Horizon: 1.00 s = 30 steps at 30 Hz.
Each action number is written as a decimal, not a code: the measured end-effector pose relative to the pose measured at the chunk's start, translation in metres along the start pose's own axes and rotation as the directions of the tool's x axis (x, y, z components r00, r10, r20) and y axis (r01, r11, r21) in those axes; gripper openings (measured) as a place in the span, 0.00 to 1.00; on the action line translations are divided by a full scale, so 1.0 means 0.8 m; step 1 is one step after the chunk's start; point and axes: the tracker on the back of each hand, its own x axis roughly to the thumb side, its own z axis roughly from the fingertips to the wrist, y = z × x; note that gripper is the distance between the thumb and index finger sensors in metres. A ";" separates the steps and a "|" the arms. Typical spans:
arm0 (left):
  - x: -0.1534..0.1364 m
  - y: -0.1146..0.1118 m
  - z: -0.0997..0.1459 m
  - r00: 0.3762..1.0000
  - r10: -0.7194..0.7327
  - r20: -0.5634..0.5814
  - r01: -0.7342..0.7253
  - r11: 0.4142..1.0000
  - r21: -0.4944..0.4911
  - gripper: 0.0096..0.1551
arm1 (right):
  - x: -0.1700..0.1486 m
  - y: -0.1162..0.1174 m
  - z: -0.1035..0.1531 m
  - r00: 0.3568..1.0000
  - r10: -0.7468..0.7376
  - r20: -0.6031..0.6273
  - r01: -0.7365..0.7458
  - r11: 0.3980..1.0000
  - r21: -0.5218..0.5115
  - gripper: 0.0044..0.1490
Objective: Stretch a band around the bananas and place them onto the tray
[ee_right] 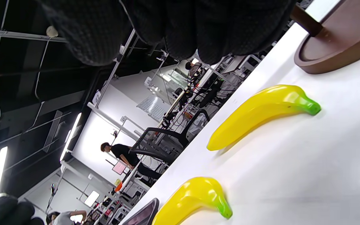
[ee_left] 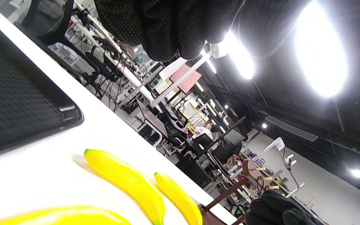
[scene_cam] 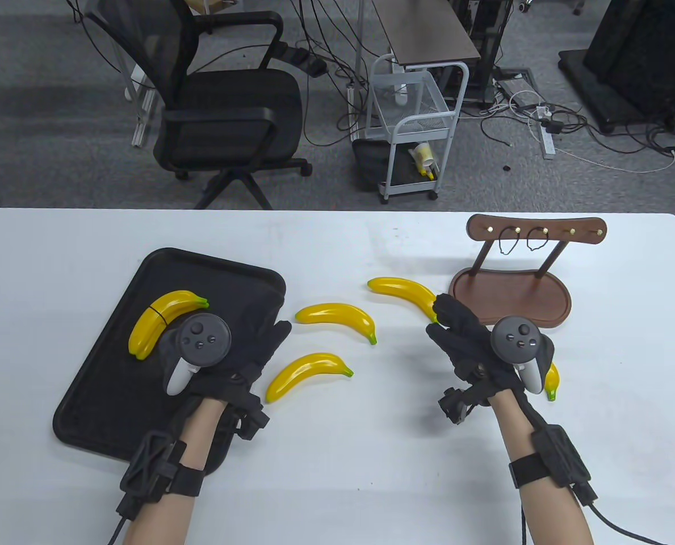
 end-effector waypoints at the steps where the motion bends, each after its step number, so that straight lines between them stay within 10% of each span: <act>1: 0.000 -0.003 0.000 1.000 -0.005 0.000 0.005 1.000 -0.002 0.35 | -0.002 -0.001 0.000 1.000 -0.014 -0.010 0.014 1.000 -0.007 0.43; 30: 0.002 -0.020 -0.003 1.000 0.012 -0.007 -0.012 0.998 -0.063 0.34 | -0.090 -0.075 -0.063 0.784 -0.549 -0.290 0.368 0.786 -0.497 0.44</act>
